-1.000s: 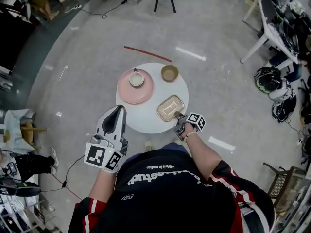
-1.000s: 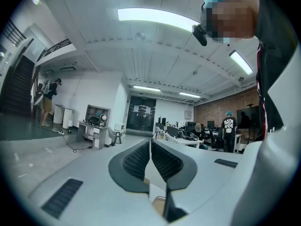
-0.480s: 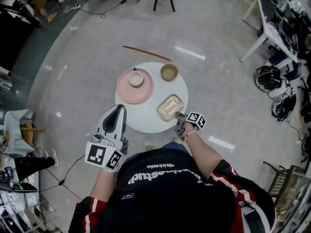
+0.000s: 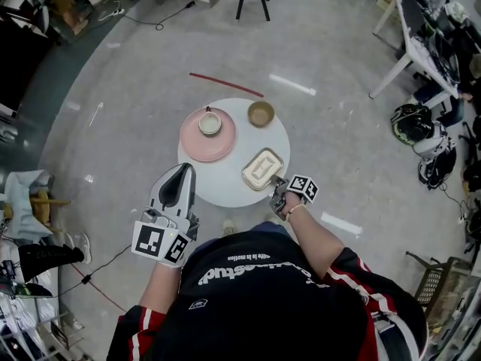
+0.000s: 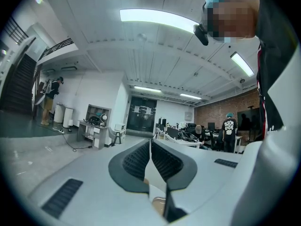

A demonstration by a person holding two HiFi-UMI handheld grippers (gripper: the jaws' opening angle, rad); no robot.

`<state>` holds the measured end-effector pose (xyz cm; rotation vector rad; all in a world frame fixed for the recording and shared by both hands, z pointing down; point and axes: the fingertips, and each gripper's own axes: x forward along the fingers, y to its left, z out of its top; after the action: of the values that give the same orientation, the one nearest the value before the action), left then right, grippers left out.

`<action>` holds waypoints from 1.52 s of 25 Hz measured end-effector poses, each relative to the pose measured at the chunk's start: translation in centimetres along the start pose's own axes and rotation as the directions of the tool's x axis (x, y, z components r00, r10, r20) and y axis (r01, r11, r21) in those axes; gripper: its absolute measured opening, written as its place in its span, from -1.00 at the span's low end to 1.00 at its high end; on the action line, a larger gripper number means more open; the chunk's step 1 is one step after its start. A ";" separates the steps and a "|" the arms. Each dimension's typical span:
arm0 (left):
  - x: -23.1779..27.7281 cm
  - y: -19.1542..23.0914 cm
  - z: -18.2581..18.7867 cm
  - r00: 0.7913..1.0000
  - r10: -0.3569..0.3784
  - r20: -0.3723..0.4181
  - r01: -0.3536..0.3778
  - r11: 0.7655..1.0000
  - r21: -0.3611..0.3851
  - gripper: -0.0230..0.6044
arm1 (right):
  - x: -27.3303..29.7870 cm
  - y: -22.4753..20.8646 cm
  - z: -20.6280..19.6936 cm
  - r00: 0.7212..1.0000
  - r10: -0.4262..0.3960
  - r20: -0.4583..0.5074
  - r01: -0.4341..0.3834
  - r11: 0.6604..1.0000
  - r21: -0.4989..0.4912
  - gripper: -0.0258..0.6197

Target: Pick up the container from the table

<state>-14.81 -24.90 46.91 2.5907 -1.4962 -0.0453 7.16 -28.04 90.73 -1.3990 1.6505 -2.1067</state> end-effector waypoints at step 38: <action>-3.0 0.4 3.6 0.997 0.000 0.079 0.003 0.999 -0.033 -0.83 | -10.5 19.2 0.2 0.987 0.161 0.014 -0.104 0.700 -0.707 -0.77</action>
<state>-17.00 -22.89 43.21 2.5924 -1.5063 -0.1736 5.20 -29.65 68.98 -1.4146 2.5907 -1.3369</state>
